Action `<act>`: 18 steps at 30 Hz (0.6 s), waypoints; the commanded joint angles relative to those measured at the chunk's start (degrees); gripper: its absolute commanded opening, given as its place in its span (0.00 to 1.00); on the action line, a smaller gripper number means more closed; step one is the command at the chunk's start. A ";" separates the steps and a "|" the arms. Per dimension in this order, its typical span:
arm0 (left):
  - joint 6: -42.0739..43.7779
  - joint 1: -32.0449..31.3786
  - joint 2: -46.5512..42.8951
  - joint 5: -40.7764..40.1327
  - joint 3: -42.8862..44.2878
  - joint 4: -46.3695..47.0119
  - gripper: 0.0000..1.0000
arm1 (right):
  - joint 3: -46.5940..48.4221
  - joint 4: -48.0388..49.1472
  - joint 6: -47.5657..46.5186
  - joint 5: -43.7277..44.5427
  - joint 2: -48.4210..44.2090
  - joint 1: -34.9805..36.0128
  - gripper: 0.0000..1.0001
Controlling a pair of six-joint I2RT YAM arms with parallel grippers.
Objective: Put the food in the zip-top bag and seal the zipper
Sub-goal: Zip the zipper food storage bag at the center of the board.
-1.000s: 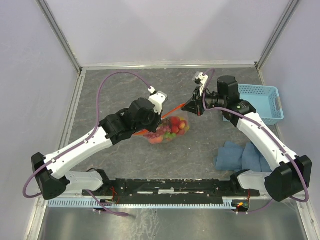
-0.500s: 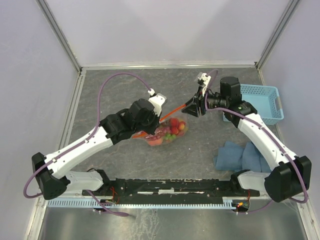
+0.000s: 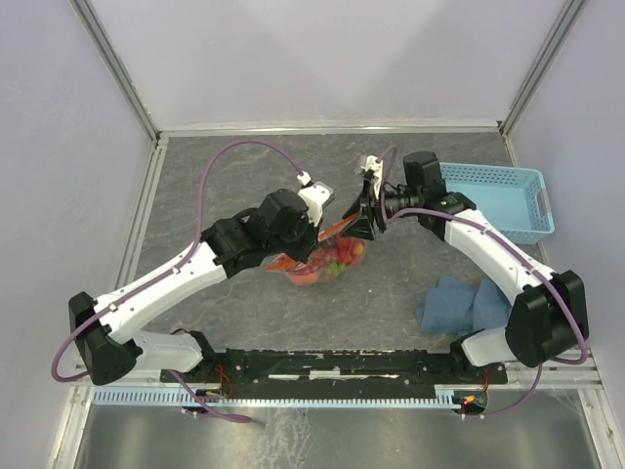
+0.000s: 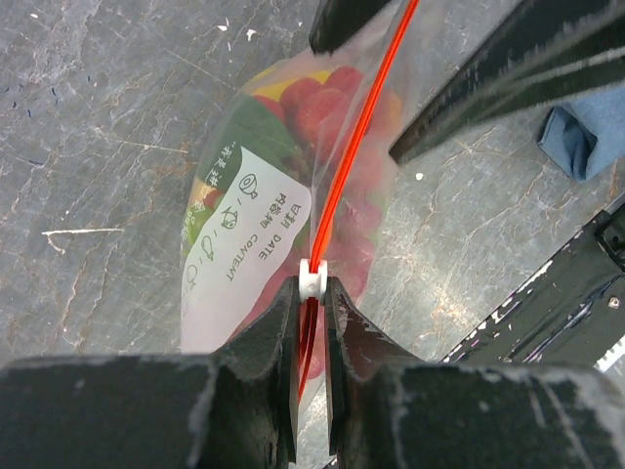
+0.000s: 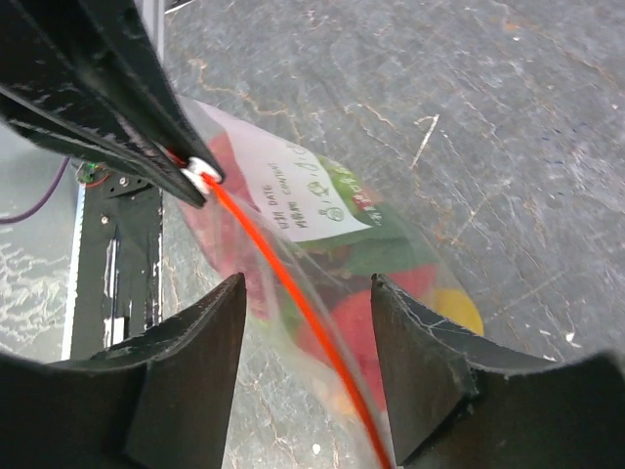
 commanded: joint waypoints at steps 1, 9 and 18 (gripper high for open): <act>2.33 0.30 0.22 0.74 3.45 2.16 0.03 | 3.22 -1.50 -5.16 -3.81 -0.05 1.51 0.59; 1.81 0.25 -0.71 -0.60 3.12 1.37 0.03 | 4.90 -2.94 -5.55 -2.54 0.29 1.52 0.22; 0.27 0.28 -3.20 -5.28 0.99 -1.75 0.03 | 3.90 -4.31 -5.14 3.45 -2.88 0.85 0.02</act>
